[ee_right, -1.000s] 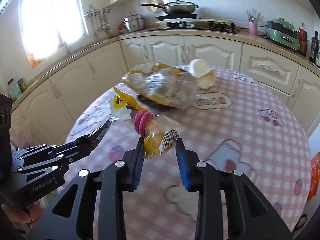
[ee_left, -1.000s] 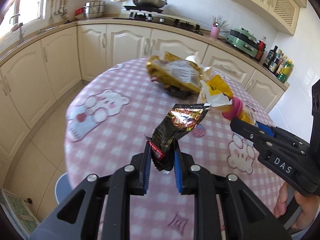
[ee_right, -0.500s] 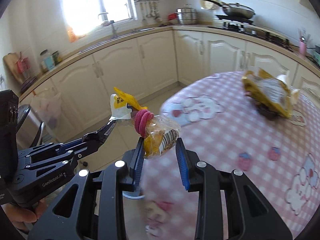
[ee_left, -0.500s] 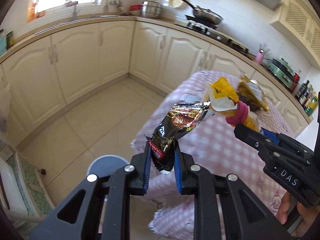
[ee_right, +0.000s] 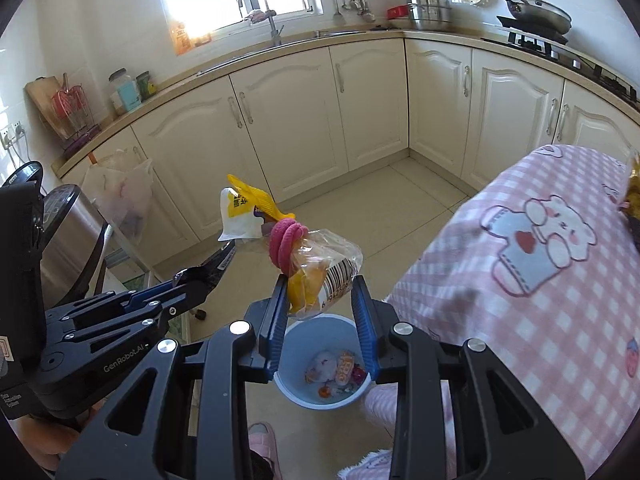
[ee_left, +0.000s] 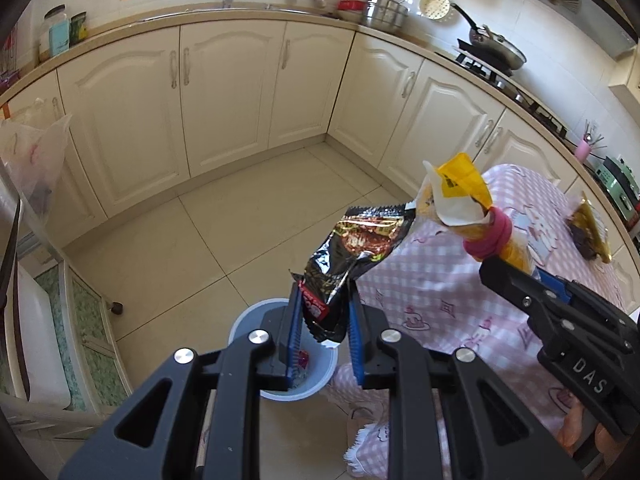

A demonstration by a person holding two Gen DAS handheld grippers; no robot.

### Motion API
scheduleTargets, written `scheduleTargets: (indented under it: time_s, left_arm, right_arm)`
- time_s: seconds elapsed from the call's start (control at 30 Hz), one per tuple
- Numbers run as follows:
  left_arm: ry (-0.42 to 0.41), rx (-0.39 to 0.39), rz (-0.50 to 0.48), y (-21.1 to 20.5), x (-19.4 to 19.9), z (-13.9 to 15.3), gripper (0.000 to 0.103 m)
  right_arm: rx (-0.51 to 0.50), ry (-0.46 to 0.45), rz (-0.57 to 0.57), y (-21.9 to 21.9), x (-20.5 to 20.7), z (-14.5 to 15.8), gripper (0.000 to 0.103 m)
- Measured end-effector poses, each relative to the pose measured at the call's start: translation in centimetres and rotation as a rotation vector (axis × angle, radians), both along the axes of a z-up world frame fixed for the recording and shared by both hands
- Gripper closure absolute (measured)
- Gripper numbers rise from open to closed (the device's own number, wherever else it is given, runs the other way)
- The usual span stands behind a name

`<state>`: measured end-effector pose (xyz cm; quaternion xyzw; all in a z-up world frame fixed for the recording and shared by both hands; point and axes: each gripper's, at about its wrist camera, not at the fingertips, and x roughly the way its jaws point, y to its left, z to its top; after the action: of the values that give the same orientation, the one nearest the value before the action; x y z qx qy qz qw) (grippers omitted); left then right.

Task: Collect trash
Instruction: 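Carry both wrappers over the blue bin and open both grippers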

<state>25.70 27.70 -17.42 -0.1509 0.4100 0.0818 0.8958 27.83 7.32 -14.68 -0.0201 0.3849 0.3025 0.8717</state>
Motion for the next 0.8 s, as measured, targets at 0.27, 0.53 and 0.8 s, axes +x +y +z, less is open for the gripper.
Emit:
scheduleTargets:
  time_s: [0.27,0.53,0.8]
  left_arm:
    - [0.001,0.019,0.001,0.8,2.4,-0.5,0.065]
    - [0.012,0.066,0.015,0.5,2.1,-0.7,0.050]
    - [0.018,0.092,0.063,1.4,0.8,-0.4,0.048]
  right_arm:
    - [0.009,-0.002,-0.012,1.2,1.2,-0.8,0.073]
    - [-0.003,0.006,0.002,2.1,1.1,-1.2,0.073]
    - [-0.012,0.010,0.013,2.8,1.0,-1.4,0.073]
